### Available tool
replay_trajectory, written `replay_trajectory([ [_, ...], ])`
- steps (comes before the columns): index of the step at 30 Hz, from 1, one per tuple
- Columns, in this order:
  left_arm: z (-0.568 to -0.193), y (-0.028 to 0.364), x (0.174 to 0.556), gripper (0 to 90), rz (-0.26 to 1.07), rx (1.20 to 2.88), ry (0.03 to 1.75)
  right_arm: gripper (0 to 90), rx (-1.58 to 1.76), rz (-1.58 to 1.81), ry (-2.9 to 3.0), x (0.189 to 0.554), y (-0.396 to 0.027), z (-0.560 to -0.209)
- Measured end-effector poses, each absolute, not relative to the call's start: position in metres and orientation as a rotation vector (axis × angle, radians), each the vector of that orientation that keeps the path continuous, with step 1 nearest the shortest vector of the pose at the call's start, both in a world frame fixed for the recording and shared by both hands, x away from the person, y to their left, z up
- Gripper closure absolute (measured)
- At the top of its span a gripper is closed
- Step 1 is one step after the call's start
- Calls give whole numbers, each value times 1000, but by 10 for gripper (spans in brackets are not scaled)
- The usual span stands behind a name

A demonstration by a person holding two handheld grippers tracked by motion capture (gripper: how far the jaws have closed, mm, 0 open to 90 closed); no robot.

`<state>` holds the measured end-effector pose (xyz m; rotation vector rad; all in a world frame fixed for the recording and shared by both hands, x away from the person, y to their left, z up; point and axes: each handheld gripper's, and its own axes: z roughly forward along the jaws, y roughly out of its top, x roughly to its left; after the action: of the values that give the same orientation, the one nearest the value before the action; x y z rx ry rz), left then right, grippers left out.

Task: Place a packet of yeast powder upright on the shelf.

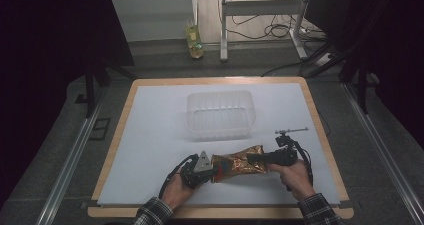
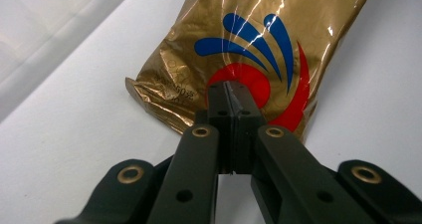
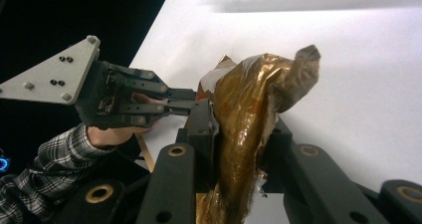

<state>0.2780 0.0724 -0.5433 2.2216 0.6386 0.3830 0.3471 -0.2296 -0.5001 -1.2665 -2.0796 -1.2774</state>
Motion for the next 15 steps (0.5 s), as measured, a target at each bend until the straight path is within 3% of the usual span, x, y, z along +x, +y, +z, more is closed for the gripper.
replay_trajectory([
  [5, -542, 75, 278, 800, 340, 2186, 646, 741, -1249, -1296, -2120, 344, -229, -491],
  [15, -538, 73, 271, 539, 363, 2169, 608, 747, -1238, -1337, -2207, 340, -234, -469],
])
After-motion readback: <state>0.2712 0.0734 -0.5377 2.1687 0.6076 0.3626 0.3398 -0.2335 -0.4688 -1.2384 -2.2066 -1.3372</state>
